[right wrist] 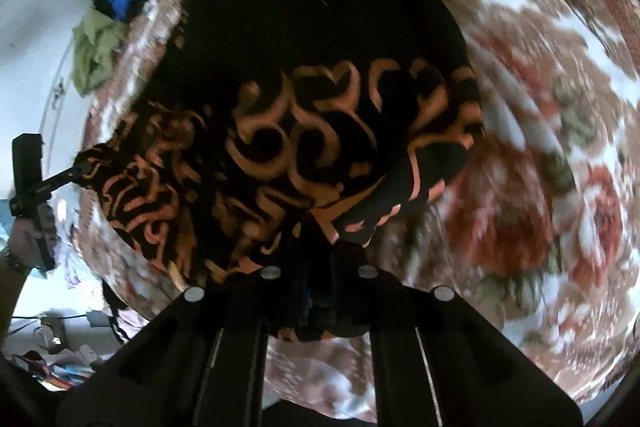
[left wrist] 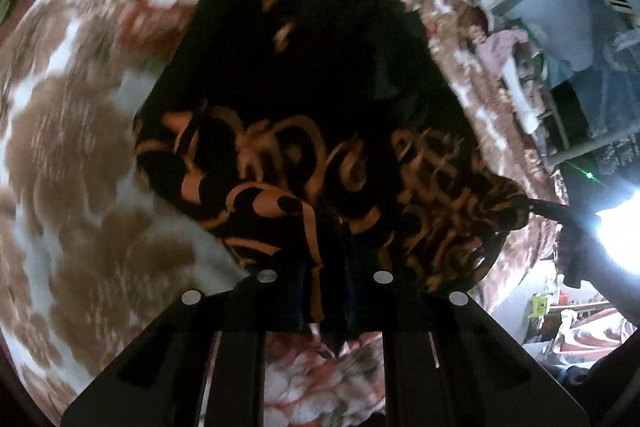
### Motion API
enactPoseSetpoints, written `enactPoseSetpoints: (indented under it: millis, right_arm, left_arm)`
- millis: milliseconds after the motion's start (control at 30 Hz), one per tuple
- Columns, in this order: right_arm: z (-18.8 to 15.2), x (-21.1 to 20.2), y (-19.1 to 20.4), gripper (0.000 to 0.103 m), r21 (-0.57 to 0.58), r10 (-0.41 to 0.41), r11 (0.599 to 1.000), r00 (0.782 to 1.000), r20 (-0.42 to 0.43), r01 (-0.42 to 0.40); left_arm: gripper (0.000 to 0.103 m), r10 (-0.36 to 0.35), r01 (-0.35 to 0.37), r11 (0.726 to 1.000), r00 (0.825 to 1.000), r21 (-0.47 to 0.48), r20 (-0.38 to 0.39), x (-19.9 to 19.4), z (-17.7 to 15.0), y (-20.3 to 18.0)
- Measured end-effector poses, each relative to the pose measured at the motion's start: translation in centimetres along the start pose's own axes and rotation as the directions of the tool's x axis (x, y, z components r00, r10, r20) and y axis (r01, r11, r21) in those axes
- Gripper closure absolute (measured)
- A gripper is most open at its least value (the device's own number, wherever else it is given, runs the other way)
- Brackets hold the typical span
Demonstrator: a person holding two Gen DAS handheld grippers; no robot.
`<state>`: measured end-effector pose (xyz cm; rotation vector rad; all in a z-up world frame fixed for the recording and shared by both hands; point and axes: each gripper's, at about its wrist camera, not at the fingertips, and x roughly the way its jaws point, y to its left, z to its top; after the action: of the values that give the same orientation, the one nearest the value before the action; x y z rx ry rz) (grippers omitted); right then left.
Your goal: Fold large clothes
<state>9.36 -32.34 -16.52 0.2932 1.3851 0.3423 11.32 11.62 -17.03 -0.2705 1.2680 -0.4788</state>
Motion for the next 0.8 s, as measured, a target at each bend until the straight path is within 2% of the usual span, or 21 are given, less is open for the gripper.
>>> enactPoseSetpoints:
  millis: [167,300,367,600,733,800]
  right_arm:
    - [4.3,-1.7,2.7,0.095,-0.037,0.052,0.998,0.996,0.078,-0.049]
    - [8.4,-3.8,4.1,0.095,-0.083,0.077,0.994,0.986,0.150,-0.065]
    - [10.1,-4.4,4.5,0.095,-0.104,0.083,0.992,0.981,0.177,-0.066]
    - [19.6,-5.4,4.2,0.095,-0.123,0.090,0.991,0.962,0.258,-0.059]
    - [25.5,-3.9,3.1,0.095,-0.114,0.104,0.991,0.954,0.280,-0.075]
    - [28.7,-2.7,2.2,0.095,-0.100,0.106,0.992,0.954,0.281,-0.080]
  left_arm:
    - [0.090,-0.055,0.052,0.998,0.996,0.045,0.076,-2.3,4.4,-1.5]
    - [0.090,-0.096,0.087,0.994,0.984,0.067,0.149,-3.9,8.3,-2.5]
    - [0.090,-0.114,0.100,0.991,0.978,0.083,0.173,-4.2,10.6,-3.1]
    - [0.090,-0.156,0.128,0.982,0.965,0.137,0.211,-3.2,19.2,-3.5]
    - [0.090,-0.133,0.104,0.986,0.964,0.133,0.231,-0.9,25.3,-1.6]
    - [0.090,-0.089,0.059,0.988,0.972,0.141,0.218,0.9,28.3,-0.6]
